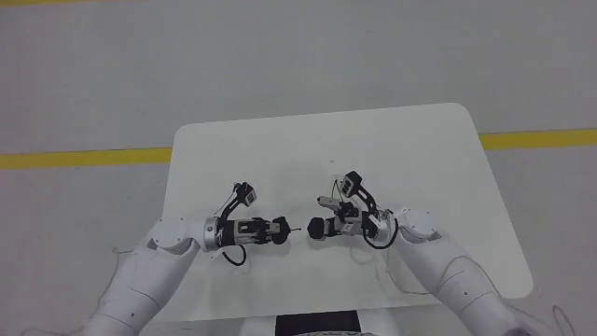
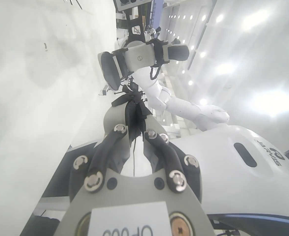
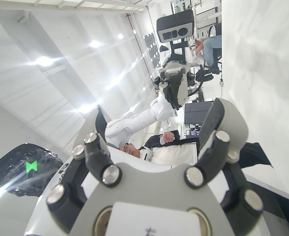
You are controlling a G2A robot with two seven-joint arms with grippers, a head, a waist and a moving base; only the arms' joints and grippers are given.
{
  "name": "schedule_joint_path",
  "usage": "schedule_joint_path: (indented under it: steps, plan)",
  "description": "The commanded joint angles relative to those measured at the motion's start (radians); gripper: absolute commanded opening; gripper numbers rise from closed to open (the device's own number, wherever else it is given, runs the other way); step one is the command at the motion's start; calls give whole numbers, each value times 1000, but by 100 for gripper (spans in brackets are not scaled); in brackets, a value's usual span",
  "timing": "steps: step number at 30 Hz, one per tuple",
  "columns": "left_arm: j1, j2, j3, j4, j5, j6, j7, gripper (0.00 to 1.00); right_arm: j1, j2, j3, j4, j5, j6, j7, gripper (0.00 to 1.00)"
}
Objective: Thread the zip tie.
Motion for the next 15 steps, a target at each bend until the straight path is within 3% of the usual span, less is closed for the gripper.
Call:
schedule_joint_path:
  steps: [1, 4, 7, 15]
  plan:
    - [0, 0, 0, 1, -2, -1, 0, 0, 6, -5, -14, 23, 3, -16, 6, 35]
    - [0, 0, 0, 1, -2, -1, 0, 0, 13, -12, -29, 48, 13, -26, 17, 11]
    - [0, 0, 0, 1, -2, -1, 0, 0, 19, -18, -40, 63, 25, -34, 26, 3]
    - [0, 0, 0, 1, -2, -1, 0, 0, 31, -32, -70, 92, 39, -52, 35, 0]
